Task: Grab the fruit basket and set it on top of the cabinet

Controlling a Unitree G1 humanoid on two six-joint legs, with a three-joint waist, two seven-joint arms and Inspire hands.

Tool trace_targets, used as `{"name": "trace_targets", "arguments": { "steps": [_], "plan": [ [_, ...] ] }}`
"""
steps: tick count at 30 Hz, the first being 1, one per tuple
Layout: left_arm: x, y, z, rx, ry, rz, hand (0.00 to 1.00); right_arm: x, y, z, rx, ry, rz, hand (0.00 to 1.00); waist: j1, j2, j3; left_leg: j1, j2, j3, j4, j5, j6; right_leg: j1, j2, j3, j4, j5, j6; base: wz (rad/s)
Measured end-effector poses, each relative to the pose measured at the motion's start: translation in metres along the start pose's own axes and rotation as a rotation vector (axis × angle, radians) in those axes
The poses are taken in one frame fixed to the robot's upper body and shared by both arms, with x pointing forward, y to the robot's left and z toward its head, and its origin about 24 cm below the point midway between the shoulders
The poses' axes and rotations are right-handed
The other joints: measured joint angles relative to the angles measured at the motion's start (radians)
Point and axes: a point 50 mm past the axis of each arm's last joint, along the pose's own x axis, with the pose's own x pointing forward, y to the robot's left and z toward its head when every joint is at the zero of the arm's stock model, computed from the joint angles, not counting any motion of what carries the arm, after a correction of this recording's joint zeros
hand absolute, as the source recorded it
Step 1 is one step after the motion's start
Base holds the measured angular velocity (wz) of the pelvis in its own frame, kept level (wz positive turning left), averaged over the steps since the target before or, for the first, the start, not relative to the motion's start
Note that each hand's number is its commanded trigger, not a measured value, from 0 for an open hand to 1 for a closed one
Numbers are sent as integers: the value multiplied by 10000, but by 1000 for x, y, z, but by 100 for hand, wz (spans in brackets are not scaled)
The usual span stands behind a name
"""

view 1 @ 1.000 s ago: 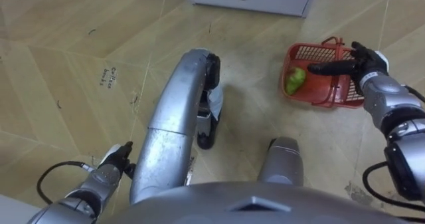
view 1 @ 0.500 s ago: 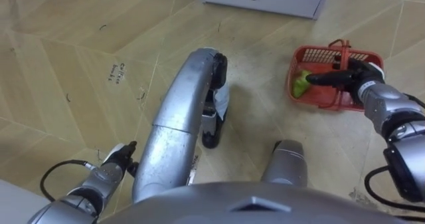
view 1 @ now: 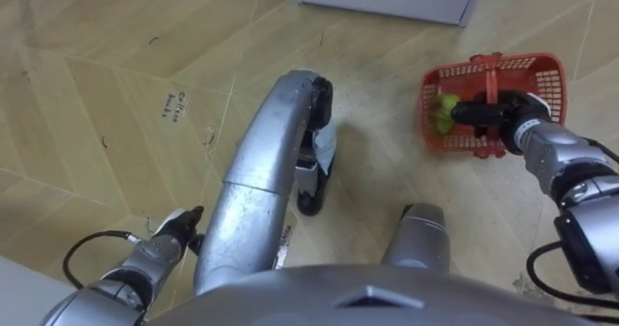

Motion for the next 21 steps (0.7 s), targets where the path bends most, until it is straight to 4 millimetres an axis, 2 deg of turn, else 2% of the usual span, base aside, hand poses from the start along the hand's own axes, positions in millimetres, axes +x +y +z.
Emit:
{"name": "trace_targets", "arguments": {
  "steps": [6, 13, 16, 19, 21],
  "plan": [
    [1, 5, 12, 38, -266, 102, 0, 0, 2, -1, -183, 41, 41, 100, -23, -35, 21, 0, 14, -73, 71, 2, -3, 51, 153, 11, 29, -1, 3, 0],
    [3, 13, 32, 111, -716, 311, 0, 0, 3, 1, -553, -35, 66, 100, -68, -235, 112, -1, 9, -88, 131, 27, 11, 93, 158, 29, 103, -2, 3, 0],
    [3, 17, 38, 71, -852, 402, 0, 1, 7, 9, -1068, -358, 162, 100, -70, -372, 164, 5, 12, -262, 274, 26, 11, 251, 329, 30, 98, -2, 4, -7],
    [3, 18, 38, -102, -894, 437, 0, 1, 10, 17, -1134, -618, 247, 100, -64, -451, 167, 55, -33, -546, 479, 23, 11, 532, 534, -81, 68, -1, 3, -7],
    [3, 19, 38, -223, -890, 454, 0, 1, 12, 21, -1164, -790, 301, 100, -119, -436, 159, 89, -216, -793, 614, 22, 9, 794, 624, -243, 30, -1, 2, 0]
  ]
}}
